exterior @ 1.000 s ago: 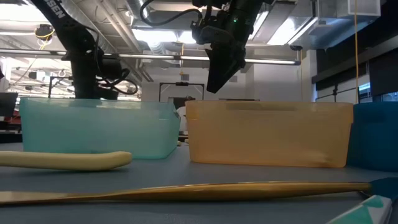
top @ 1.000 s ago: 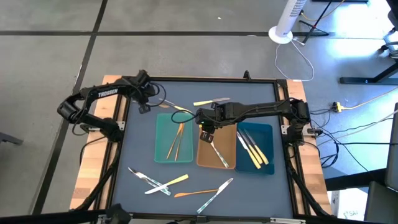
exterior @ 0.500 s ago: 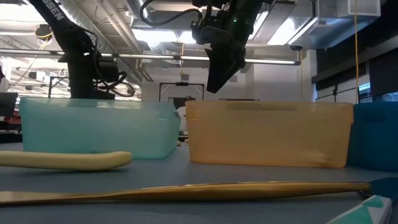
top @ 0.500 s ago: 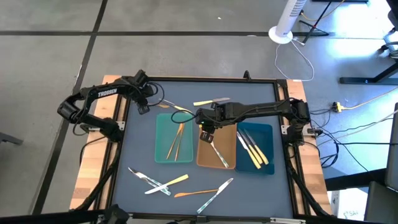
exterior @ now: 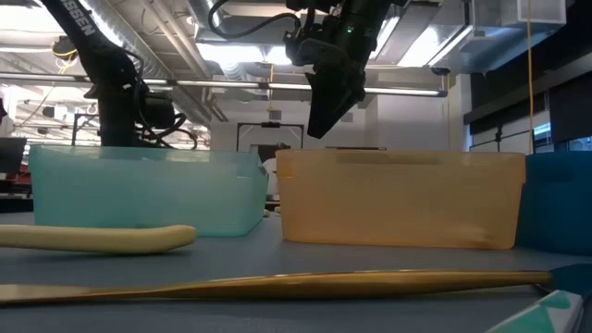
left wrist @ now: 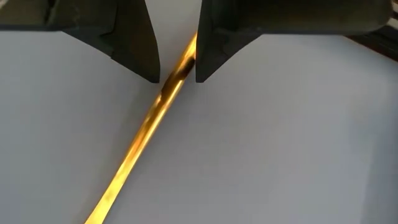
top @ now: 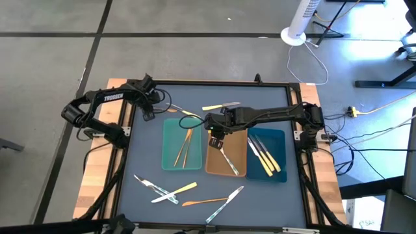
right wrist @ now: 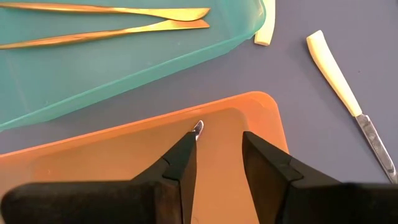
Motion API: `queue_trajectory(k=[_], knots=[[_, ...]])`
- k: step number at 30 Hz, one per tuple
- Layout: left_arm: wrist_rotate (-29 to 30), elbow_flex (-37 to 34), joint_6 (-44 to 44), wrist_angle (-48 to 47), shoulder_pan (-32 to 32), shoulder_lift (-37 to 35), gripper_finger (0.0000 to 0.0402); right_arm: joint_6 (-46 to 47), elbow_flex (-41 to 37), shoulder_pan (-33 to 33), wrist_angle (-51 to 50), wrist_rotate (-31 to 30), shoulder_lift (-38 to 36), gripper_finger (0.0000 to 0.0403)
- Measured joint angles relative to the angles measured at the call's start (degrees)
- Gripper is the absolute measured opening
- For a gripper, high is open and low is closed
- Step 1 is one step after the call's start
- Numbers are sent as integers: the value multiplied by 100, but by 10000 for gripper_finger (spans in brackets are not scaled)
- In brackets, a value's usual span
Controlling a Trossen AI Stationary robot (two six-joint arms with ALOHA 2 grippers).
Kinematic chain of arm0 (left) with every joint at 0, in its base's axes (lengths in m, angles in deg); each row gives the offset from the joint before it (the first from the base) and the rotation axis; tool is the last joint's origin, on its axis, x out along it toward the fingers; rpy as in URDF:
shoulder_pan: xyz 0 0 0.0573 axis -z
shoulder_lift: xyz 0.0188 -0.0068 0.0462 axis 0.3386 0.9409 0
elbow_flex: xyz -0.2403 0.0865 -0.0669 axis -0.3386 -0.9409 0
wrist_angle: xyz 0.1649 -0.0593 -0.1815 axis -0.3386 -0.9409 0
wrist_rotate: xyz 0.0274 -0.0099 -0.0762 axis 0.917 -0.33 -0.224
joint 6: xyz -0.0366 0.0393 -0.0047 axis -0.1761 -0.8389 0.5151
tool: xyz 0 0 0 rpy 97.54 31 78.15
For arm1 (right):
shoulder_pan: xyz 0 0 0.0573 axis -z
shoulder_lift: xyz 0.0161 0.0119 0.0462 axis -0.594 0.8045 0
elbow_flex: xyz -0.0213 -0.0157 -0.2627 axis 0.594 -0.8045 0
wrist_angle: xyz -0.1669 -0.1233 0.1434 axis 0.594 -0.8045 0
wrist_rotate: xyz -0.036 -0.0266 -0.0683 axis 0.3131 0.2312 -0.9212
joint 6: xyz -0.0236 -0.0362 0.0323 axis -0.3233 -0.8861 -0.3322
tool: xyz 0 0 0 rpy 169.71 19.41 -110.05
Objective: Sort silverware by color (type)
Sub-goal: Put the gold knife into the green bin
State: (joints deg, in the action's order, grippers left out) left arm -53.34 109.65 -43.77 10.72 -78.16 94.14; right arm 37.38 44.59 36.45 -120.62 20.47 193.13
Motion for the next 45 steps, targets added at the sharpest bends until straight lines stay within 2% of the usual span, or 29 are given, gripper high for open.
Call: queue_trajectory(k=[6,9,21,31,36,39,45], knots=[[-408,7,-46,58,-2,89,97,0,0,0,0,1,0,115],[-357,17,-50,99,36,170,89,0,0,2,0,2,0,115],[-294,11,-54,102,83,197,12,0,0,0,0,0,0,115],[-288,17,-48,104,81,202,16,0,1,0,0,0,0,115],[-274,257,-4,-322,81,240,16,0,0,0,0,0,0,115],[-320,426,382,-654,79,238,16,0,0,2,0,0,0,115],[-613,838,1685,-1442,79,234,16,0,0,2,0,0,0,115]])
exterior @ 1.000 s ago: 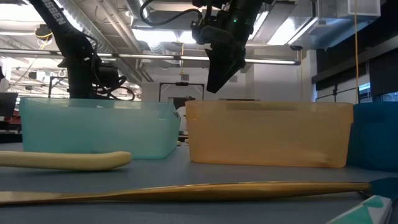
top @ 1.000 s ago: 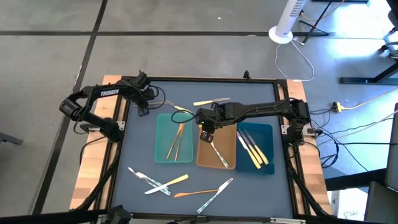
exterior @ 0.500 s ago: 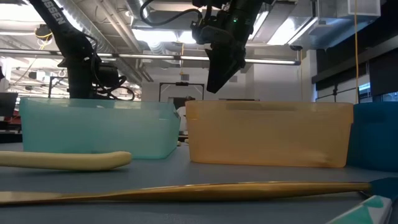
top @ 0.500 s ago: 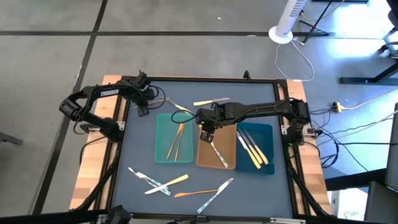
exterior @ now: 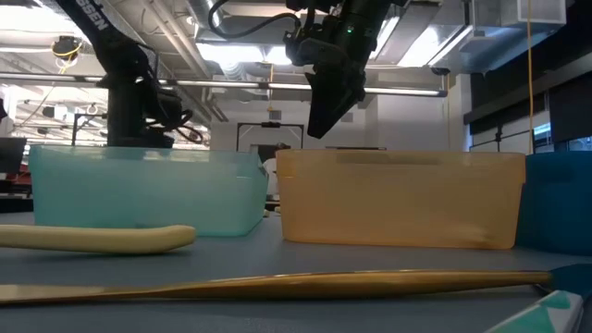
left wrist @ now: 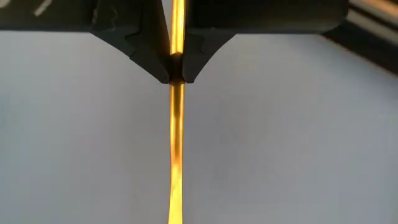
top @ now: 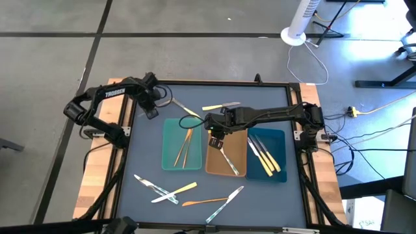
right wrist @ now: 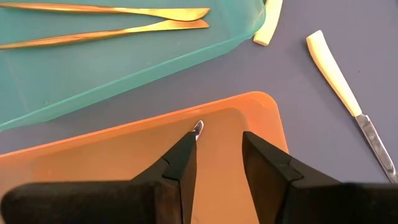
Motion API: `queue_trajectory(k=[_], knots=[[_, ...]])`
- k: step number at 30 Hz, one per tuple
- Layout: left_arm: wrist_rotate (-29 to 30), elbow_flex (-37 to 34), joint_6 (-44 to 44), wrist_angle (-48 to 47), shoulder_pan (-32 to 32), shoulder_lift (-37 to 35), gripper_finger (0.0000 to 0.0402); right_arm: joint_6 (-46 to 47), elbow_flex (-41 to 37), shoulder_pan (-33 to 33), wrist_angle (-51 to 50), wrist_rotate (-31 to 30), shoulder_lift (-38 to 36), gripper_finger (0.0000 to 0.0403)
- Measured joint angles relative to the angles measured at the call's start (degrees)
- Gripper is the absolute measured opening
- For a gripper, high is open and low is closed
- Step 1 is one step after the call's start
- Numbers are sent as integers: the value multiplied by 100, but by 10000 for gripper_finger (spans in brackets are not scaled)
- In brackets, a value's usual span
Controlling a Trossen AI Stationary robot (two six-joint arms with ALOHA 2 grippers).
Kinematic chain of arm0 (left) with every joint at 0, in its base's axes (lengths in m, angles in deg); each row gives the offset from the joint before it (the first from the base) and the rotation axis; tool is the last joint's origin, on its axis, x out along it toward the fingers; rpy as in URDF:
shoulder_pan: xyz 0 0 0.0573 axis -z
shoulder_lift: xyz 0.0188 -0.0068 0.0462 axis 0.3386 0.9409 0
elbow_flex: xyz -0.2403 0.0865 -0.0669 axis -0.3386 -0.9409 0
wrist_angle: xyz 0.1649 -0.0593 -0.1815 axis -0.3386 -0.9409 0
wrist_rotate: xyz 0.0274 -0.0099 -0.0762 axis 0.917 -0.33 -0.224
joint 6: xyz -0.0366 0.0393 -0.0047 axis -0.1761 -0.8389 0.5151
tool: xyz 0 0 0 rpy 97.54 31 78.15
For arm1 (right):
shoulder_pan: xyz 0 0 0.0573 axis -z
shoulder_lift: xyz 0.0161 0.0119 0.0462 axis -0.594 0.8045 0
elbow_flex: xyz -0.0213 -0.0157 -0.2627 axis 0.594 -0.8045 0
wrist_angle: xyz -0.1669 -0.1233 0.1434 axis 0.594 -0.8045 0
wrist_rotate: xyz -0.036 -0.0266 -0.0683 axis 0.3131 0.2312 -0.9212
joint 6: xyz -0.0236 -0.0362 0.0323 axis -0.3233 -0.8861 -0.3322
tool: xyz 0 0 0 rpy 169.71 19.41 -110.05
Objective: Sort silverware by color (type)
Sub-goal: Put the gold knife into the green bin
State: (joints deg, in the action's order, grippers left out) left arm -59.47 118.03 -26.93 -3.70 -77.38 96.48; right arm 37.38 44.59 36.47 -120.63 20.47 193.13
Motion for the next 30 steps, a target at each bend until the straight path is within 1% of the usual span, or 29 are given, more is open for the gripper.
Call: queue_trajectory(k=[3,7,11,15,18,30], knots=[[-157,226,572,-416,0,-4,16,0,0,-1,0,0,0,115],[-501,483,1114,-830,0,-11,16,0,0,-1,3,0,0,115],[-1060,603,1414,-1065,0,-12,16,0,0,0,15,0,0,115],[-1874,607,1479,-1068,0,-14,16,0,0,-2,20,0,0,115],[-2367,607,1490,-1007,0,-15,16,0,0,0,22,0,0,115],[-3916,609,1952,-646,2,-22,16,0,0,-2,22,0,0,115]])
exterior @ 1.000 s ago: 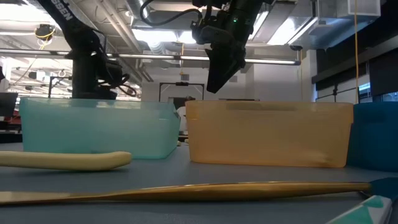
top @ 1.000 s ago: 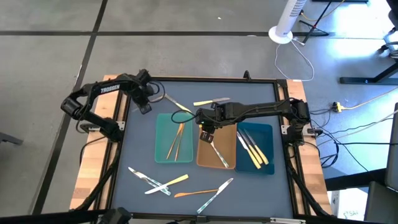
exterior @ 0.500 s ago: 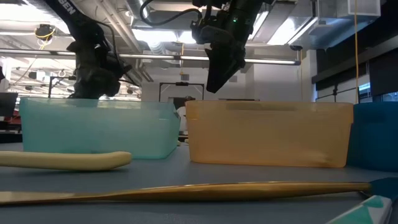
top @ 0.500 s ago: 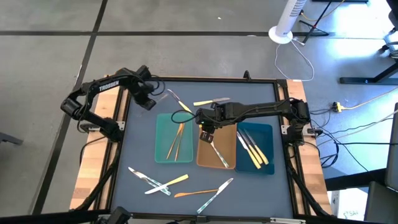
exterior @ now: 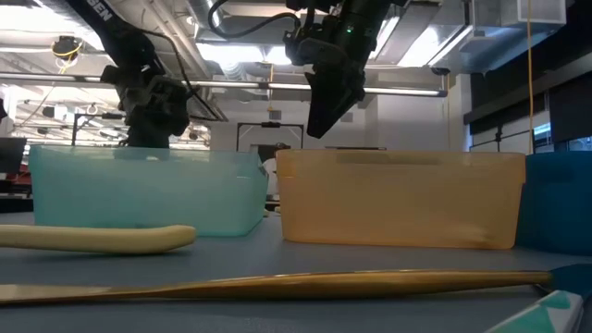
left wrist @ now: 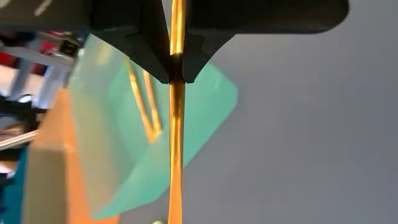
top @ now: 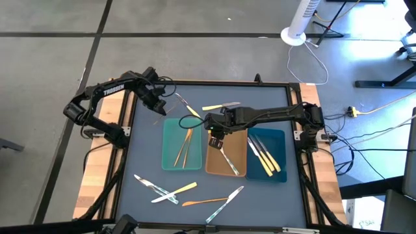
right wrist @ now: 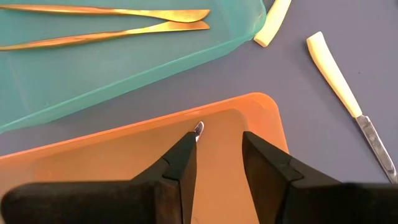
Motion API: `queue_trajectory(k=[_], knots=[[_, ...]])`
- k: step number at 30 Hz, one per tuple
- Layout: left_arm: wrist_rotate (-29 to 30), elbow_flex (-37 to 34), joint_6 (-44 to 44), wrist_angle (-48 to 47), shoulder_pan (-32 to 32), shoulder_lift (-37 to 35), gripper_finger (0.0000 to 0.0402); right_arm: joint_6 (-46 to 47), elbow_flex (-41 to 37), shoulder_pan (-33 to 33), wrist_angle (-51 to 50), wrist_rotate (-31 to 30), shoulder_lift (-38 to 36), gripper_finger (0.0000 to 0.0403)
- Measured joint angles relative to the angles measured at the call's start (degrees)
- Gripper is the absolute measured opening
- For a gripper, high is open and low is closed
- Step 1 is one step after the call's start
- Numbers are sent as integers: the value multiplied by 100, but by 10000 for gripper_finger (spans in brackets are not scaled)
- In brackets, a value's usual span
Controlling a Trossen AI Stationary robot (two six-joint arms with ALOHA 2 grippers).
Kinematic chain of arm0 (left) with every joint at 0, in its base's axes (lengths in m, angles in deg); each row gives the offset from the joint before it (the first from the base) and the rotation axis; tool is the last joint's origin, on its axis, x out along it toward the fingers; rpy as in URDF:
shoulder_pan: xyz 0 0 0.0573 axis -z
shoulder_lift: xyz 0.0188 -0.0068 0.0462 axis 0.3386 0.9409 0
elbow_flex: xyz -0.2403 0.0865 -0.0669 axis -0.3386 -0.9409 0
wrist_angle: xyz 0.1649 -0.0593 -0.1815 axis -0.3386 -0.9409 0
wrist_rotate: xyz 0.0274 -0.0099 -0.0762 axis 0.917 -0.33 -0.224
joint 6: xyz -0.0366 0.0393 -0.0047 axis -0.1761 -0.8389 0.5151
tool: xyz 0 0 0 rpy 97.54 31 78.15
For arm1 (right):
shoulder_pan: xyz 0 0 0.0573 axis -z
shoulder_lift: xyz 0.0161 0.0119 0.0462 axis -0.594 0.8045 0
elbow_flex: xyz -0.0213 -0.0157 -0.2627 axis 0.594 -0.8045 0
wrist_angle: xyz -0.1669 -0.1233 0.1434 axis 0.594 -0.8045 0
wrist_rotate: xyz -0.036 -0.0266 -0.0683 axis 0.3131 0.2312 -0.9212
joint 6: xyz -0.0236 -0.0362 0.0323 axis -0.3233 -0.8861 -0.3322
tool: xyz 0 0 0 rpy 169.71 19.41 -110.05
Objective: Sort silverware by color (type)
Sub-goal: Put the gold knife into the green bin
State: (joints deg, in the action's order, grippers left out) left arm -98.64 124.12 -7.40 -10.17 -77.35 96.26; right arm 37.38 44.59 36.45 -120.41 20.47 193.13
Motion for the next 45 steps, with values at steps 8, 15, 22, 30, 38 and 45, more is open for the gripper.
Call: queue_trajectory(k=[8,15,22,30,38,45], knots=[[-387,0,466,7,253,-241,16,0,0,0,10,0,0,115],[-54,1,1056,26,1041,-623,16,0,0,2,20,-14,0,115],[563,1,1737,87,1985,-785,16,-2,0,2,24,-121,0,115],[1023,1,2601,432,2961,-785,16,-6,0,2,26,-162,0,115],[1760,0,3621,513,3787,-785,16,-428,0,2,247,-168,0,115],[2505,2,4600,767,4372,-772,16,-880,0,2,688,-173,0,115]])
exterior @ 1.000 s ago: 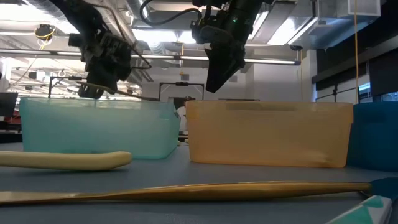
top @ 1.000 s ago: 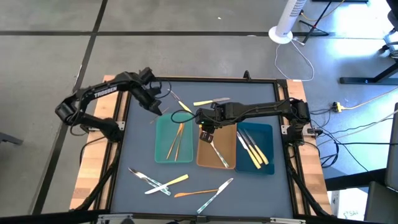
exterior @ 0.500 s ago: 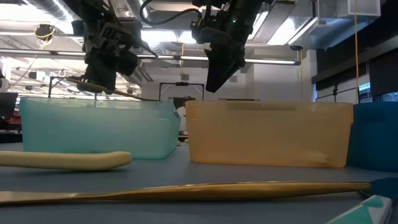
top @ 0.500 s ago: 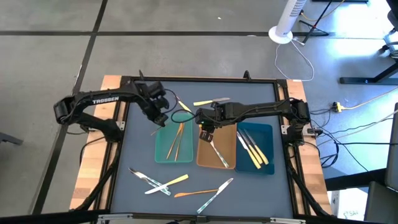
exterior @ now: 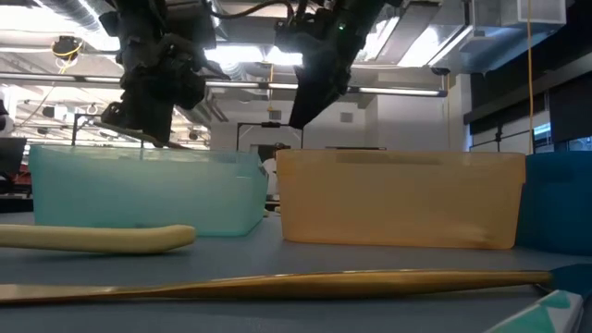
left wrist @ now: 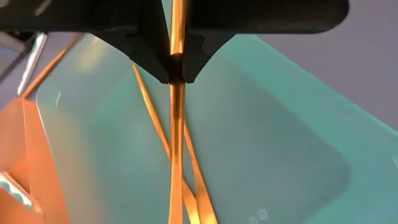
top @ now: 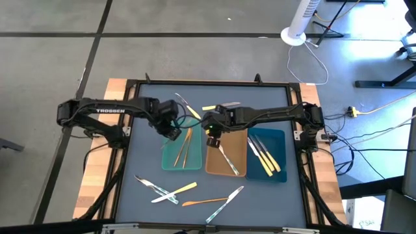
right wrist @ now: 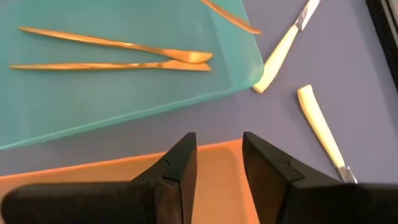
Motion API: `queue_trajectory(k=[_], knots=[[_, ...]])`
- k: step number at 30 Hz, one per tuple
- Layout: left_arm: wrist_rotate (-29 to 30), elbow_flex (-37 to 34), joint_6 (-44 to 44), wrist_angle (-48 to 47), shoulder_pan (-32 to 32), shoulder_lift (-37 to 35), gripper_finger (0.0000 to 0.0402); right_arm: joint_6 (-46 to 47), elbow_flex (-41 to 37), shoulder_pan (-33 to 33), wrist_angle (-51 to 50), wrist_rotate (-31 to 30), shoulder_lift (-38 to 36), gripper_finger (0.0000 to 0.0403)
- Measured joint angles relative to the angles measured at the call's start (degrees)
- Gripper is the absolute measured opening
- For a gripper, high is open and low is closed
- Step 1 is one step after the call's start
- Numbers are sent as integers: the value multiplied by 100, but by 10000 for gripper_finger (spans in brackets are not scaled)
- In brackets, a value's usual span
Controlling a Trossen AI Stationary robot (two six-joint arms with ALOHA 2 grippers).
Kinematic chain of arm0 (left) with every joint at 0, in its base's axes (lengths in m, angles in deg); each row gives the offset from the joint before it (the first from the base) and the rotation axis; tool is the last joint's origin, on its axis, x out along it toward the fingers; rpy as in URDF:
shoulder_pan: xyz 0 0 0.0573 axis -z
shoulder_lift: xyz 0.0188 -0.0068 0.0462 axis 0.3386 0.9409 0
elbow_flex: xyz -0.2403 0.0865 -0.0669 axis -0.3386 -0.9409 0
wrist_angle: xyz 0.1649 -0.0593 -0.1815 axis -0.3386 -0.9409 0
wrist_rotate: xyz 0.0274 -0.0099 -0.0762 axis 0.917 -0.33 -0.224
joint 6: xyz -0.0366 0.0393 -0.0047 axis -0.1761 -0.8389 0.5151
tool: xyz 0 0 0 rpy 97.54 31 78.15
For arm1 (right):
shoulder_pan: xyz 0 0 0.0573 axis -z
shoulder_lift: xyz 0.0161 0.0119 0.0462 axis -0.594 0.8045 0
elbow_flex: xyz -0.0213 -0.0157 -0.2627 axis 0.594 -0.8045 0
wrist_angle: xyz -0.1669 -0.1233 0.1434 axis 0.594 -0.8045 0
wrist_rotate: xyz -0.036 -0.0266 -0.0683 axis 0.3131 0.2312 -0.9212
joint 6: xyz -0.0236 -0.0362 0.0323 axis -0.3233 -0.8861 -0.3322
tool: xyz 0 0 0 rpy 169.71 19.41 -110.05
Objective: Sort silverware by color (type)
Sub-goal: Put the gold knife into the green bin
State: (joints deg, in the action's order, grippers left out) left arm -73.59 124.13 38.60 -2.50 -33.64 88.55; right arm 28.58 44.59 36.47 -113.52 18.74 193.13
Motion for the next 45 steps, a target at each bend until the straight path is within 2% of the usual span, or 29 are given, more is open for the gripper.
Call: queue_trajectory(k=[17,32,45], knots=[[1759,0,1911,191,1200,2,16,-342,0,0,341,17,0,115],[2552,-2,2699,492,2102,31,16,-342,0,0,458,20,0,115],[2727,-2,2675,656,2367,946,16,-342,0,0,571,22,0,115]])
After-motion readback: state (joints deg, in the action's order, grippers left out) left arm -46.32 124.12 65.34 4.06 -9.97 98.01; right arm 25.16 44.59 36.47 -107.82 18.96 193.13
